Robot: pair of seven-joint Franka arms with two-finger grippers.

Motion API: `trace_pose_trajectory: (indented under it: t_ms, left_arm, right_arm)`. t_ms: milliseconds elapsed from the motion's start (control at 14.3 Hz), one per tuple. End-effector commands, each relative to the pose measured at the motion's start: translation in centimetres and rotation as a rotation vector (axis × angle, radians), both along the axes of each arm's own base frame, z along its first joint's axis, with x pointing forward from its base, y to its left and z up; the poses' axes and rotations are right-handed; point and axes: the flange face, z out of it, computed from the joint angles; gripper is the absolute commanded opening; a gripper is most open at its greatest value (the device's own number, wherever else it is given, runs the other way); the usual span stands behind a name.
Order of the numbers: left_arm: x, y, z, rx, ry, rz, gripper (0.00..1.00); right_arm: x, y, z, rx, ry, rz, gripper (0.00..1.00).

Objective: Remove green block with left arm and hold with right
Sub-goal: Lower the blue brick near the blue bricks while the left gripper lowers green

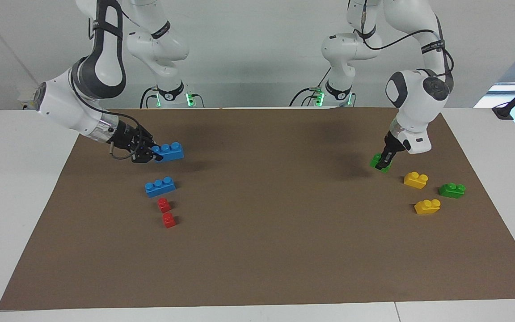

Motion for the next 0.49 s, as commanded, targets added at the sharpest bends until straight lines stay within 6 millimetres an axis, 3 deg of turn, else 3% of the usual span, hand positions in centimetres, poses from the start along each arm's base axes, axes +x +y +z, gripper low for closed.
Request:
trace_pose_trajectory:
  t_ms: [0, 209, 418]
  left_arm:
    - [0.7, 0.3, -1.4, -0.011, -0.034, -0.022, 0.15]
    - [1.3, 1.4, -2.0, -0.007, -0.056, -0.037, 0.15]
    - [1.8, 1.5, -3.6, -0.003, -0.069, -0.054, 0.15]
  right_arm:
    - [-0.8, -2.2, 0.7, 0.001, -0.015, 0.036, 0.0]
    - [-1.5, -4.5, 0.8, -0.009, -0.03, 0.054, 0.0]
    - [-2.1, -5.1, 0.2, -0.011, -0.055, 0.075, 0.0]
